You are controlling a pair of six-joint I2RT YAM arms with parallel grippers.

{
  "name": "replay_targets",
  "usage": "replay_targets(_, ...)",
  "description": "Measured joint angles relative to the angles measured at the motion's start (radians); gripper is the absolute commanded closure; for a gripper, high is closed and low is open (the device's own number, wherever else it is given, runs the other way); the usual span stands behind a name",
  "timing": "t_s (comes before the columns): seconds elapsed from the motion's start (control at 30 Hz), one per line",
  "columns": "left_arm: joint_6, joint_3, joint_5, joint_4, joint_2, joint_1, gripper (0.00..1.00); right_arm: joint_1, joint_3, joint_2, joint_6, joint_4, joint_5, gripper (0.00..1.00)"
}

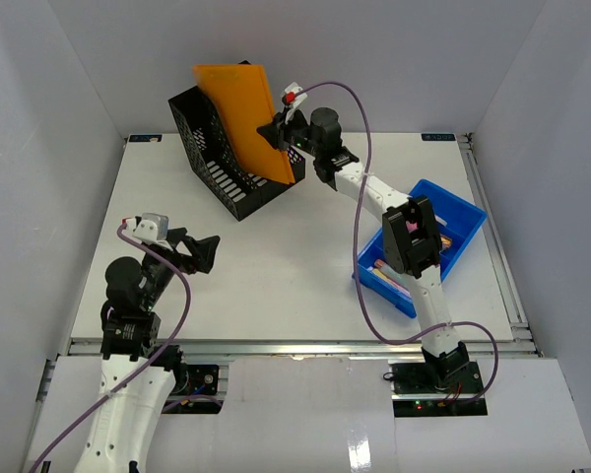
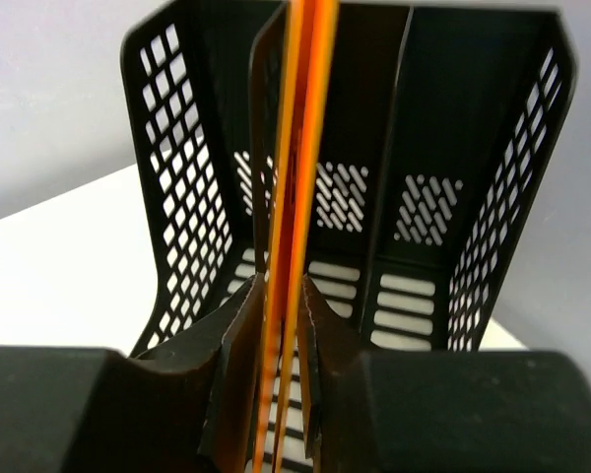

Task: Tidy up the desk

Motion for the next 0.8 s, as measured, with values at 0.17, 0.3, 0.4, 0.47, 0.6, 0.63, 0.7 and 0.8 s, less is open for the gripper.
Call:
replay_targets(0.17,-0.001,-0.006,0.017,0.008,-0.003,0.000,0.02,0.000,-0.018,-0.002,-0.039,-0.020,-0.026,0.32)
replay_targets(0.3,-0.001,-0.011,0.028,0.008,-0.003,0.000,0.02,0.000,-0.018,-0.015,-0.085,-0.086,-0.072,0.28)
replay_targets(0.4,-0.001,-0.011,0.032,0.009,-0.008,0.000,0.02,0.000,-0.018,-0.030,-0.108,-0.136,-0.106,0.33)
replay_targets(0.47,-0.001,-0.012,0.036,0.010,-0.015,0.000,0.02,0.000,-0.018,-0.041,-0.118,-0.160,-0.128,0.36)
replay_targets(0.6,-0.001,-0.013,0.046,0.016,-0.026,0.000,0.02,0.000,-0.023,-0.061,-0.132,-0.192,-0.158,0.50)
replay_targets(0.63,-0.002,-0.013,0.048,0.016,-0.027,0.000,0.02,0.000,-0.023,-0.064,-0.132,-0.198,-0.164,0.51)
replay_targets(0.7,-0.002,-0.013,0.049,0.015,-0.028,0.000,0.02,0.000,-0.022,-0.064,-0.132,-0.210,-0.177,0.57)
replay_targets(0.8,-0.002,-0.013,0.049,0.015,-0.031,0.000,0.02,0.000,-0.021,-0.064,-0.130,-0.232,-0.193,0.64)
